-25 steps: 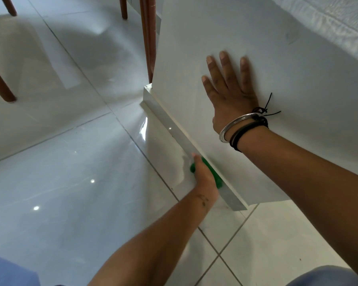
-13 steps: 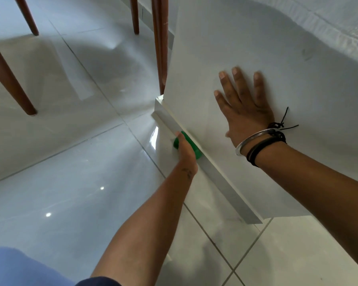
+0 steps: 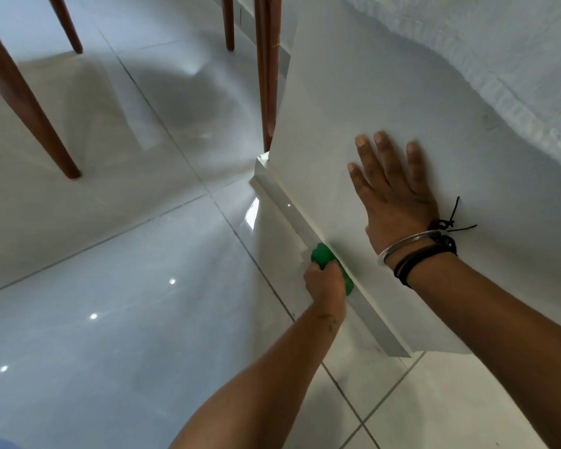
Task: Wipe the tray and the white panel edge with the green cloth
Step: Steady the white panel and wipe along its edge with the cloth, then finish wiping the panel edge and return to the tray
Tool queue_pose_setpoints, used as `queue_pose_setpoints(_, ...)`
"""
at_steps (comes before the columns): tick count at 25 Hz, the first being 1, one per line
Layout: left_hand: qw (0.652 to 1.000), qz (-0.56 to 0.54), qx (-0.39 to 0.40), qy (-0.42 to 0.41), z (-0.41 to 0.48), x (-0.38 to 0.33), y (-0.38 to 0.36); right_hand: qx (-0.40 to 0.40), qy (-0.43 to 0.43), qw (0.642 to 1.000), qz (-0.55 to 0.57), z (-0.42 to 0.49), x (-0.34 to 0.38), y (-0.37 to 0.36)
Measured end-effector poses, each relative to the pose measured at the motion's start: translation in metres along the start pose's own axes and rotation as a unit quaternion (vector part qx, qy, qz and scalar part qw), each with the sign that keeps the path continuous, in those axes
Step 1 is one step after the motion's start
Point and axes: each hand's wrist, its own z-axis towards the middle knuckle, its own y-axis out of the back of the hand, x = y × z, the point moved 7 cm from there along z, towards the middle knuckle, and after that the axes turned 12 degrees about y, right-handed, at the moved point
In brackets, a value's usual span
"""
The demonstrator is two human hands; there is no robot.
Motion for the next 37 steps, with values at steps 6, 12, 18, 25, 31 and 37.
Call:
queue_pose_setpoints(6, 0.991, -0.037, 0.128, 0.015, -0.137, -0.08, 0.08, 0.069, -0.008, 0.899, 0.433, -0.043, 0.014, 0.035)
queue_pose_setpoints(12, 0.979, 0.035, 0.198, 0.034, -0.341, -0.193, 0.143, 0.214, -0.15, 0.219, 0.94, -0.101, 0.014, 0.167)
queue_pose_setpoints(18, 0.979, 0.186, 0.078, 0.008, -0.513, -0.28, 0.163, 0.211, -0.137, 0.249, 0.935, -0.103, -0.102, 0.321)
queue_pose_setpoints(25, 0.983, 0.175, -0.048, -0.032, -0.599, -0.395, 0.181, 0.153, -0.148, 0.312, 0.926, -0.044, -0.197, 0.458)
queue_pose_setpoints(31, 0.976, 0.201, -0.051, -0.069, -0.532, -0.508, 0.156, 0.11, -0.254, 0.312, 0.909, 0.074, -0.187, 0.434)
queue_pose_setpoints(37, 0.932, 0.321, -0.152, -0.07, -0.385, -0.6, 0.141, 0.148, -0.305, 0.356, 0.871, 0.21, -0.124, 0.383)
